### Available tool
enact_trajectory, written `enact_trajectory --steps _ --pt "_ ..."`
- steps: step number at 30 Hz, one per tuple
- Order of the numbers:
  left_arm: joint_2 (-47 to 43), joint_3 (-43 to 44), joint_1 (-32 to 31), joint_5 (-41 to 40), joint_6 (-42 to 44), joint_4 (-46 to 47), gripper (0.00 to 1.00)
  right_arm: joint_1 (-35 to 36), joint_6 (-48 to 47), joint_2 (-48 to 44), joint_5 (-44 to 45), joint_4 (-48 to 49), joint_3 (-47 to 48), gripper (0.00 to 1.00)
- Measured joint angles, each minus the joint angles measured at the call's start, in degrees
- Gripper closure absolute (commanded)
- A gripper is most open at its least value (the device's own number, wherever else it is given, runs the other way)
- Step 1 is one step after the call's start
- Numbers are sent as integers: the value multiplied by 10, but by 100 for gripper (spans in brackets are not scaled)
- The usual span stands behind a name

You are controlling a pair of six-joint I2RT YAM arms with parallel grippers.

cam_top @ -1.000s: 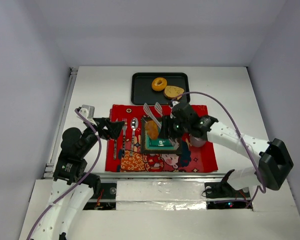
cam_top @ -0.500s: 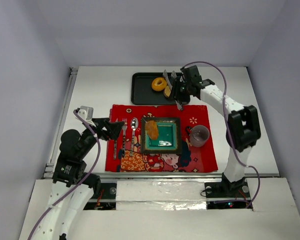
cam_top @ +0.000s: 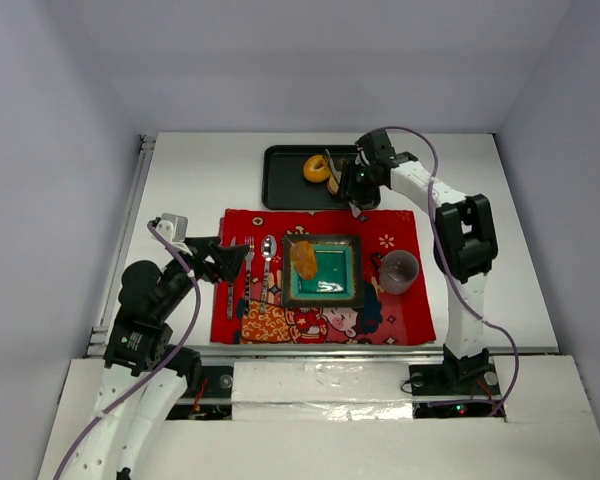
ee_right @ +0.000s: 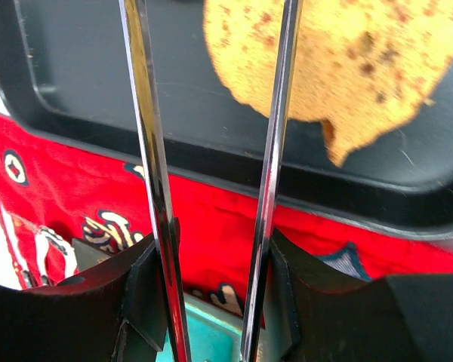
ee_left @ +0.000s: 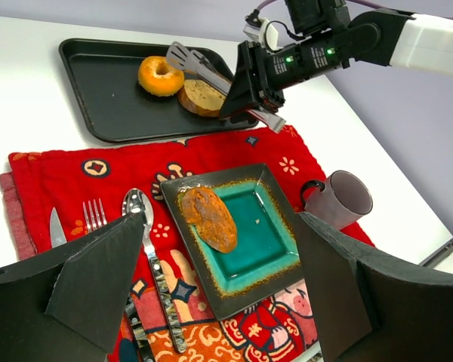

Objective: Place the bread

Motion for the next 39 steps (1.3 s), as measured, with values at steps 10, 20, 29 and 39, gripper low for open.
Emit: enact_trajectory --steps 10,20,29,39 --pt "0 0 0 0 0 0 21 0 -1 48 -49 -4 26 64" --pt "4 0 0 0 0 0 21 0 40 -55 -99 49 -32 77" --pt "18 0 1 0 0 0 22 15 68 -328 -128 172 -271 76" --pt "44 0 1 2 0 0 22 105 113 -590 -82 137 -602 76"
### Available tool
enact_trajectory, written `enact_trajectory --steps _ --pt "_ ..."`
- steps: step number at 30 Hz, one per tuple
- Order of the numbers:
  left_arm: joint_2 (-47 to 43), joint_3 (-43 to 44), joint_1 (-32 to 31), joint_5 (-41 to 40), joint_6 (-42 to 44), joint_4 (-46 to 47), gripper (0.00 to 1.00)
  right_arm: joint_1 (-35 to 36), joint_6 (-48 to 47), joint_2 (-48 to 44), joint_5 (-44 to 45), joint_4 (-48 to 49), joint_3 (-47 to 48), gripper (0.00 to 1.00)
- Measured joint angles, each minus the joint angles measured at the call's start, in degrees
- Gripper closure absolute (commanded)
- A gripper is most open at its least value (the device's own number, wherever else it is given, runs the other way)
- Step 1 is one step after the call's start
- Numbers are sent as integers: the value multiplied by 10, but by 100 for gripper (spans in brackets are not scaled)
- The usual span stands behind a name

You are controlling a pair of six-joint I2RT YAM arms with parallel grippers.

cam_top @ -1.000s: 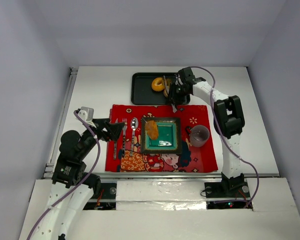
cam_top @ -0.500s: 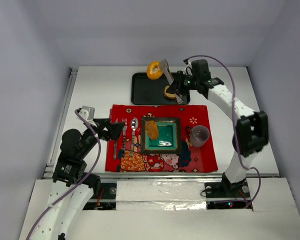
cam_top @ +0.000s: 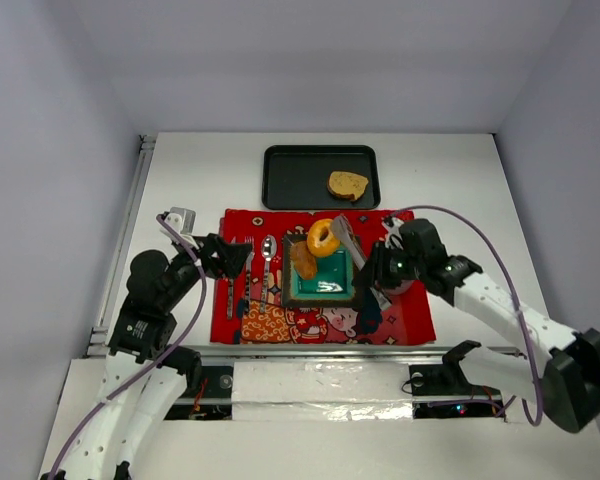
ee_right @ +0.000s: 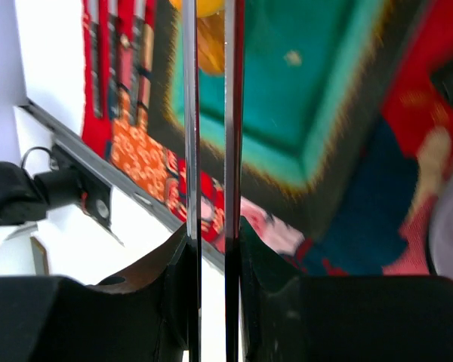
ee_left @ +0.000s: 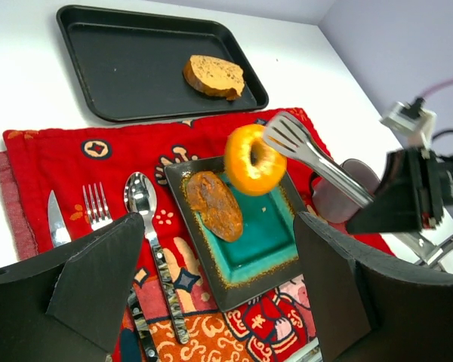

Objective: Place the bread

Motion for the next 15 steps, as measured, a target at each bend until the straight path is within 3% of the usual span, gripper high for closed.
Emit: enact_trajectory --steps 6,12,15 --pt "10 0 2 2 0 0 22 5 30 -82 23 -5 -69 75" --pt "11 0 2 2 0 0 22 25 51 -75 28 -3 -106 74" --pt "11 0 2 2 0 0 22 33 56 -68 29 -2 -109 68"
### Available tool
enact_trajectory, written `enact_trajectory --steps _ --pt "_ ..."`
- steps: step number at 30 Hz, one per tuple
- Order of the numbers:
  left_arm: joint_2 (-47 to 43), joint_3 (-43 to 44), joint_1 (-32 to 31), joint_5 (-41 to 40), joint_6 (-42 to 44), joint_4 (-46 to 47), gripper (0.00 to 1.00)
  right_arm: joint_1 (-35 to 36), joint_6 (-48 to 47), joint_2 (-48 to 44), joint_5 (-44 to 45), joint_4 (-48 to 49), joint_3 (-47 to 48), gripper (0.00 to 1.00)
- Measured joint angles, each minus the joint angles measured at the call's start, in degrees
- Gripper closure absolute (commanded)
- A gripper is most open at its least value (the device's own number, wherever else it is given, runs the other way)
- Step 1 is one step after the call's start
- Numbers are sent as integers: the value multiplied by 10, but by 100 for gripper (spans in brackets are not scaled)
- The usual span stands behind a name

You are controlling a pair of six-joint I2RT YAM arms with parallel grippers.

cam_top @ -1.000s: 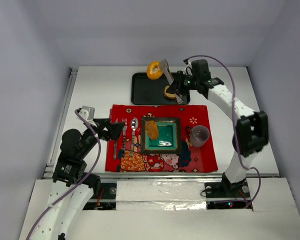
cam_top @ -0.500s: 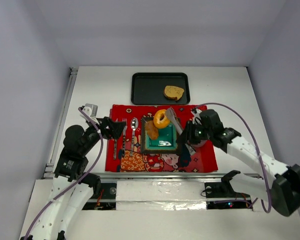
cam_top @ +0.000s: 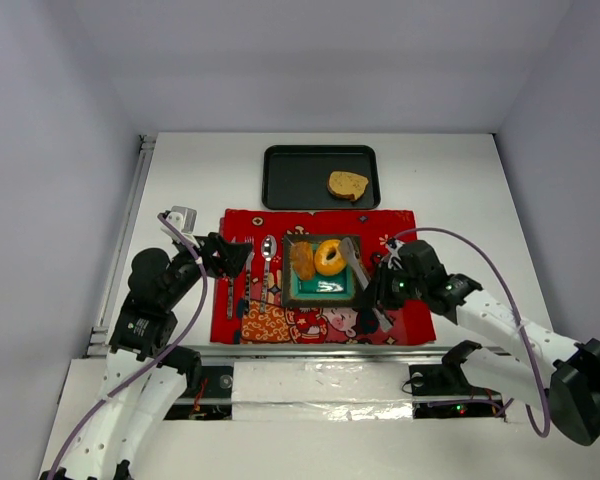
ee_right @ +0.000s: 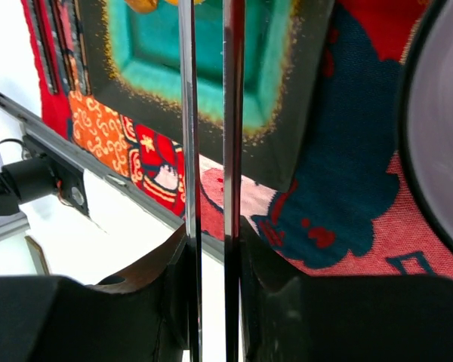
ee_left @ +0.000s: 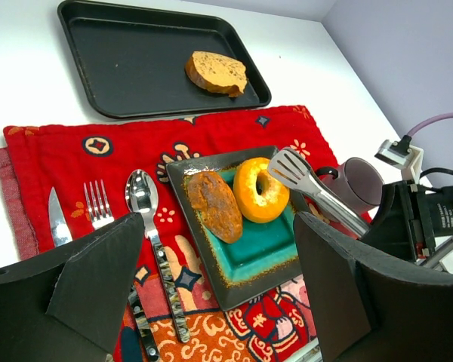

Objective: Place the bread

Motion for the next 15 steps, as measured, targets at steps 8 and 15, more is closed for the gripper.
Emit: enact_trajectory --steps 8,15 --pt "-2 0 0 0 0 0 22 3 -1 10 17 -15 65 46" --pt "-15 0 0 1 0 0 22 -8 -25 100 62 -4 182 49"
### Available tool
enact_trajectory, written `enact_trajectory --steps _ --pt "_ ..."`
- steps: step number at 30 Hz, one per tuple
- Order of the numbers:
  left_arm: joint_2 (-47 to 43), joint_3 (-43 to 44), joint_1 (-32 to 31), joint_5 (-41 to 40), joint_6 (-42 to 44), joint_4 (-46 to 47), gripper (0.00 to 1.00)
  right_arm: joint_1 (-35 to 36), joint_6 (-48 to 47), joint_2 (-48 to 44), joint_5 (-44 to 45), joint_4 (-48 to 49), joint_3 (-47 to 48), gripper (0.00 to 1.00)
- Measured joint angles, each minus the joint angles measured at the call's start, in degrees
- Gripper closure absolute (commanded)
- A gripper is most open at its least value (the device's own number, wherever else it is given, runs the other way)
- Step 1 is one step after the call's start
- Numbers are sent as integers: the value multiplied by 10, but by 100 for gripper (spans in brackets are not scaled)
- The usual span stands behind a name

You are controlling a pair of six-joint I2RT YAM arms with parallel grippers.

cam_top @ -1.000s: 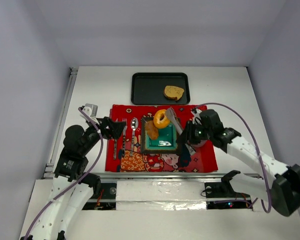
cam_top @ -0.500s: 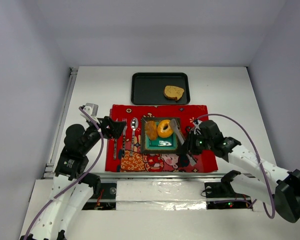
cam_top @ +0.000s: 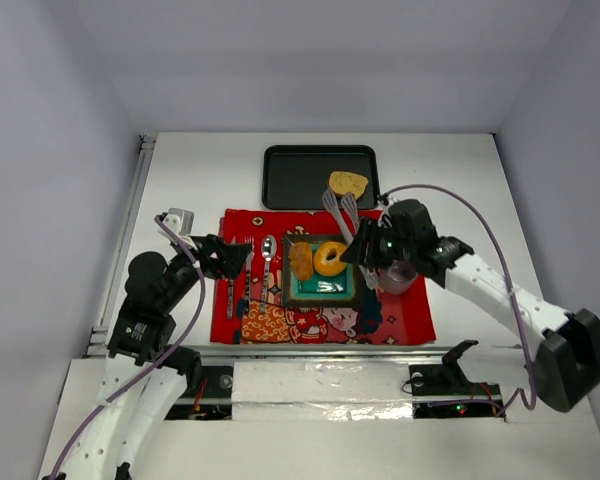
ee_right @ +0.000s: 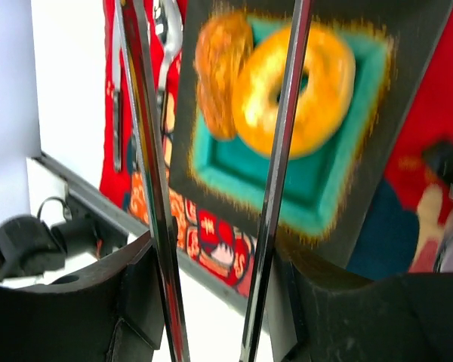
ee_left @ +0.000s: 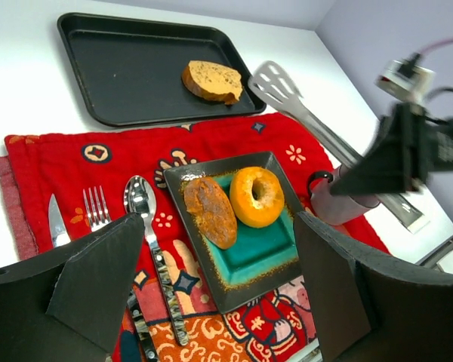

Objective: Place the bread

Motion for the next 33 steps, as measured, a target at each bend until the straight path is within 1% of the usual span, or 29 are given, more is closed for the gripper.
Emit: enact_trajectory --steps 7,9,12,16,27,28,29,30,32,33 --pt "-16 0 0 0 0 0 22 -102 -24 149 -7 9 77 49" --pt "-21 0 0 0 0 0 22 -138 -30 204 -9 11 104 50" --pt "-28 0 2 0 0 0 22 -167 -33 246 -16 10 119 50" --pt "-32 0 2 0 0 0 22 -178 -37 280 -31 10 133 50" --pt "-32 0 2 0 0 0 22 -195 -41 340 -60 11 172 53" --pt "-32 0 2 0 0 0 22 -196 -42 348 -63 11 177 54" --pt "-32 0 2 0 0 0 22 -196 -42 356 -68 12 183 58" --pt "-32 0 2 0 0 0 22 -197 -42 364 -74 16 186 58" --pt "-32 0 2 -1 0 0 22 -197 -40 374 -88 24 189 76" --pt "-32 0 2 -1 0 0 22 -197 -39 376 -95 30 189 81"
